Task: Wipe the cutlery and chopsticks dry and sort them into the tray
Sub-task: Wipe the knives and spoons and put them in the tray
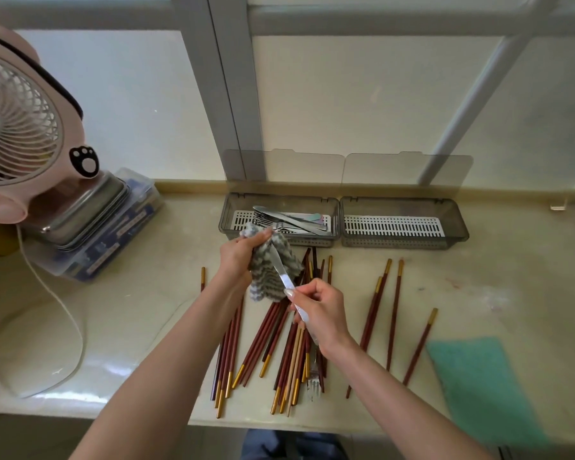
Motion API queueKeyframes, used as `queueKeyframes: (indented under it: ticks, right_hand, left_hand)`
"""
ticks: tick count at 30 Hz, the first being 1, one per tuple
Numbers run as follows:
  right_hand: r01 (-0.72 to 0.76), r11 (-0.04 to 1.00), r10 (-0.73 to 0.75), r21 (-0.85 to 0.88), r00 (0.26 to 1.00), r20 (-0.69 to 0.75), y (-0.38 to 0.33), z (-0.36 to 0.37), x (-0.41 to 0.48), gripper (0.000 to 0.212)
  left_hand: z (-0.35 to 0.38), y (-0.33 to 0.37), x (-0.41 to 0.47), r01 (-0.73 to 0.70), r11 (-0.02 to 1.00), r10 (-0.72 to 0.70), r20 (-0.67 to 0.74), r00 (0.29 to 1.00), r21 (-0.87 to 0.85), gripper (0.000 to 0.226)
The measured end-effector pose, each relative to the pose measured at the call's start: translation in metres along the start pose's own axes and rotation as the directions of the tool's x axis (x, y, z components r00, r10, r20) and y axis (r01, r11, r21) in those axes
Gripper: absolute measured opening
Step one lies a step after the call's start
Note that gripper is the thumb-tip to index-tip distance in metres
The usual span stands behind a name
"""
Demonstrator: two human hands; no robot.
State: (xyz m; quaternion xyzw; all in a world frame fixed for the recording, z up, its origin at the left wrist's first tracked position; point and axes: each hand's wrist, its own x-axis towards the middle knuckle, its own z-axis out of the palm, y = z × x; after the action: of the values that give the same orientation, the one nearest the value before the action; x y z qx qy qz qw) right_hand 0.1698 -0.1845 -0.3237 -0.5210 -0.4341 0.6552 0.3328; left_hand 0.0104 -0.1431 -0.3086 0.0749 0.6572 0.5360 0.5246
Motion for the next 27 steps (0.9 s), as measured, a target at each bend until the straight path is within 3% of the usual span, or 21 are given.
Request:
queueKeyframes:
  ticks: [3, 5, 10, 15, 17, 19, 22, 24, 27]
  right_hand:
    - [-0.021, 1.0, 0.021, -0.021, 1.0, 0.013, 0.007, -0.01, -0.009, 0.015]
    - [-0.028, 1.0, 0.028, 0.013, 0.999, -0.019, 0.005, -0.018, -0.01, 0.012]
    - [0.048, 0.99, -0.035, 0.134, 0.995, -0.096, -0.019, -0.012, 0.016, 0.012]
    - [0.095, 0.992, -0.087, 0.08, 0.991, -0.102, -0.029, 0.009, 0.035, 0.01]
    - [0.097, 0.994, -0.096, 0.045, 0.995, -0.03, -0.026, 0.011, 0.035, 0.005]
    - [0.041, 0.995, -0.056, 0.092, 0.984, 0.171, -0.02, 0.005, 0.034, 0.023]
    - [-0.128, 0.967, -0.008, 0.219, 0.849, 0.529, -0.009, -0.01, 0.028, 0.052]
    - [-0.156, 0.949, -0.021, 0.272, 0.834, 0.552, -0.003, -0.013, 0.024, 0.054]
    - [-0.134, 0.937, -0.027, 0.323, 0.894, 0.448, 0.001, -0.006, 0.023, 0.05]
  left_hand:
    - [-0.017, 0.018, 0.023, -0.004, 0.993, -0.004, -0.069, 0.998, -0.118, 0.036]
    - [-0.026, 0.027, 0.032, -0.03, 0.994, 0.023, -0.065, 0.998, -0.107, 0.031]
    - [-0.014, -0.004, 0.006, 0.022, 1.0, -0.022, 0.273, 0.962, 0.005, 0.031]
    - [0.006, -0.021, -0.017, -0.103, 0.993, 0.071, 0.383, 0.921, 0.063, 0.023]
    - [0.004, -0.019, -0.017, -0.116, 0.993, 0.101, 0.311, 0.945, 0.032, 0.015]
    - [-0.002, -0.013, -0.012, -0.106, 0.994, 0.105, 0.23, 0.968, -0.007, 0.014]
    - [-0.009, -0.003, -0.006, -0.072, 0.994, 0.083, 0.152, 0.985, -0.08, 0.016]
    - [-0.008, 0.0, -0.008, -0.042, 0.993, 0.058, 0.144, 0.988, -0.112, 0.023]
    - [-0.005, -0.001, -0.011, -0.025, 0.99, 0.047, 0.161, 0.986, -0.137, 0.027]
